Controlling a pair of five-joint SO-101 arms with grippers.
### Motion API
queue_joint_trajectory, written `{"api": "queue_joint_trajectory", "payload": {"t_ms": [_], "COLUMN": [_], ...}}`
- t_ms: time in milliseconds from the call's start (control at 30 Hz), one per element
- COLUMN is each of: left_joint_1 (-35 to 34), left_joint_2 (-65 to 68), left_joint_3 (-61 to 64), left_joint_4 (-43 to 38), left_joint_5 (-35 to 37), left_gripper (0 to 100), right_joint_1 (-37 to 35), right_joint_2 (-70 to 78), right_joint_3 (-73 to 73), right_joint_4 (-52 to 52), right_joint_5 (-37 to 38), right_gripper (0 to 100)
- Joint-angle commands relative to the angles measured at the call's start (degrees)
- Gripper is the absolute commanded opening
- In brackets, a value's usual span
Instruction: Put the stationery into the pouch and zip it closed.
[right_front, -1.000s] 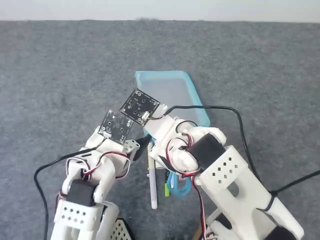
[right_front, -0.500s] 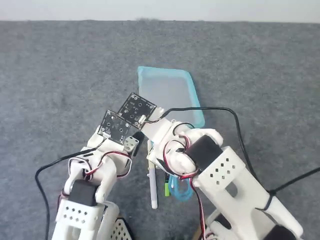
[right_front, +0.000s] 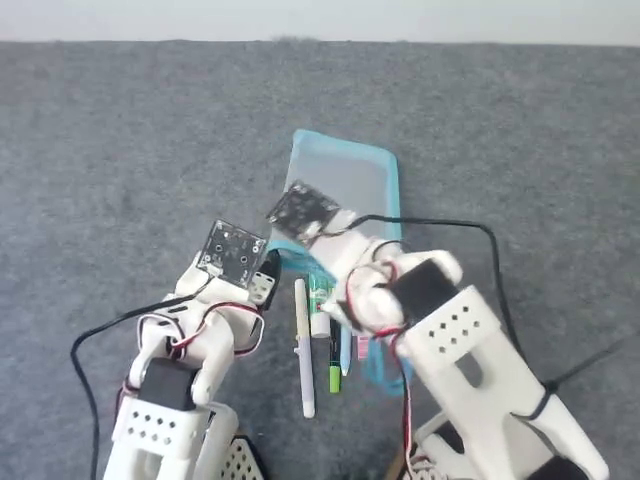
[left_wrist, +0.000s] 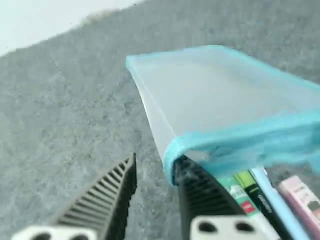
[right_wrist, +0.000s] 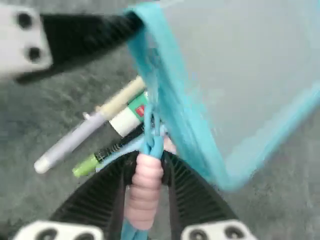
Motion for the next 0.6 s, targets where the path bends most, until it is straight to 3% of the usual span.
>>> {"api": "queue_joint_trajectory", "payload": {"t_ms": [0,267,567], "left_joint_1": [-0.9,-3.4,-3.6], "left_joint_2": [-0.8,-0.6,-0.7], "left_joint_3": [-0.8,-1.6,-1.7], "left_joint_4": [-2.0,-1.8,-1.6], "left_joint_5": [0.9,0.9,0.9], "left_gripper": [11,11,11], "right_joint_1": [6.5,13.1,7.5], "right_joint_2": [-2.7,-2.2,-2.7], "right_joint_3": [-0.4,-0.3,-0.4], "right_joint_4": [0.7,0.2,2.8], "right_joint_5": [3.4,5.3,5.3], "right_gripper": [0.6,0.6,0.6]}}
